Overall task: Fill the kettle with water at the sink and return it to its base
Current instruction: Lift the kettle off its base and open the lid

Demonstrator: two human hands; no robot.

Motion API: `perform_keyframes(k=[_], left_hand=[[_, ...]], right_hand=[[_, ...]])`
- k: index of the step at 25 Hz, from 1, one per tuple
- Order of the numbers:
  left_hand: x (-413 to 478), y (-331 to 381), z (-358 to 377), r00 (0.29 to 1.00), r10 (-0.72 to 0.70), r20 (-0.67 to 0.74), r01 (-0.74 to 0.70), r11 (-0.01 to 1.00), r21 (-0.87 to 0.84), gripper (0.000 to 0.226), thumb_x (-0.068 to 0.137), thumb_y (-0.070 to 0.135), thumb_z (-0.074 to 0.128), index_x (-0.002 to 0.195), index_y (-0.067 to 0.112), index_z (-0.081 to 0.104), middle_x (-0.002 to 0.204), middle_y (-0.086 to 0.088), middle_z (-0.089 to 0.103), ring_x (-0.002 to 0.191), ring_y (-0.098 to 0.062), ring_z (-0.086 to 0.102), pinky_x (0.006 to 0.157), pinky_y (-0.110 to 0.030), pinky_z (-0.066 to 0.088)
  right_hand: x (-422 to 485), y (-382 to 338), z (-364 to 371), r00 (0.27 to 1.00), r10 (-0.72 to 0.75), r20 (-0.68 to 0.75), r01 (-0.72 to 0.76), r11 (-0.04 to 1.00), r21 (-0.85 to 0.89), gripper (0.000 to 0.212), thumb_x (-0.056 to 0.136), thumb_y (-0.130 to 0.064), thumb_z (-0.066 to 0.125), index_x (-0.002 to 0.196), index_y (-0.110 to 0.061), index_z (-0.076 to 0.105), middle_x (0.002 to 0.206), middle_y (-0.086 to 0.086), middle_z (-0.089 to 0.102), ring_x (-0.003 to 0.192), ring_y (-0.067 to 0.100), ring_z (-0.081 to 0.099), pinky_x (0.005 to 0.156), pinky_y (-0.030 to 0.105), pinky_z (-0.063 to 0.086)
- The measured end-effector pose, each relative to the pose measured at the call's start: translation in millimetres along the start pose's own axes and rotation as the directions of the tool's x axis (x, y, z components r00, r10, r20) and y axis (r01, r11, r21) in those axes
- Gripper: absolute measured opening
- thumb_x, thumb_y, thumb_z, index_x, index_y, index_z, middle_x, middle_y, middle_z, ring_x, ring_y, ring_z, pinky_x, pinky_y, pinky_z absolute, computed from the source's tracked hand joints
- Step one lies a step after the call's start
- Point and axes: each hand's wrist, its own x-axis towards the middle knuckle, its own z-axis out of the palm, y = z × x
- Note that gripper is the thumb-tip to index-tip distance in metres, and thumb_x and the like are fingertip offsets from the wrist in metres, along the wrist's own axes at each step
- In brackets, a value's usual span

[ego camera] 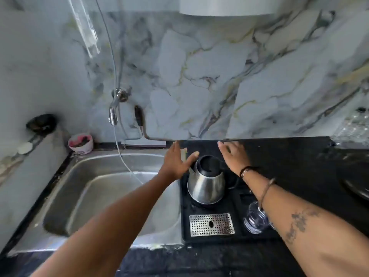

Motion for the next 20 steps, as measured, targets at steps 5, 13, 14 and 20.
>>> perform_keyframes(k=[5,13,14,20], left_hand=[[-32,-14,89,0.962,-0.273,-0.001,0.249,0.877,-0.412,0.079,0.067,0.087,0.053,0.119,0.028,0.051,0.125,-0.002,0.063,0.115,-0.010,0.060,0.099,-0.030,0.044],[-20,-12,81,0.930,-0.341,-0.140,0.240,0.848,-0.471,0.056,0.066,0.071,0.067,0.112,0.043,0.050,0.099,0.031,0.060,0.088,0.029,0.053,0.071,0.003,0.041],[-16,-13,69,0.923,-0.345,-0.170,0.234,0.854,-0.466,0.058,0.065,0.072,0.067,0.112,0.042,0.051,0.099,0.031,0.060,0.088,0.029,0.054,0.071,0.001,0.041],[8,-24,-40,0.923,-0.230,-0.309,0.128,0.940,-0.317,0.101,0.064,0.071,0.074,0.141,0.023,0.033,0.142,0.002,0.051,0.132,-0.008,0.047,0.110,-0.028,0.040]], right_hand=[[-17,80,14,0.945,0.304,0.122,-0.323,0.804,0.499,0.067,0.068,-0.070,0.067,0.058,-0.005,0.055,0.063,0.008,0.052,0.057,0.018,0.049,0.056,0.030,0.039],[8,53,26,0.936,0.298,0.186,-0.344,0.666,0.662,0.065,0.066,-0.045,0.079,0.061,0.012,0.048,0.072,0.014,0.039,0.063,0.032,0.032,0.049,0.037,0.024],[14,42,31,0.942,0.287,0.172,-0.326,0.664,0.673,0.065,0.065,-0.045,0.079,0.060,0.012,0.047,0.070,0.014,0.037,0.061,0.032,0.030,0.047,0.037,0.023],[49,-63,89,0.979,0.195,0.054,-0.173,0.668,0.724,0.050,0.062,-0.046,0.076,0.068,0.001,0.058,0.065,0.013,0.040,0.052,0.027,0.032,0.041,0.028,0.022]])
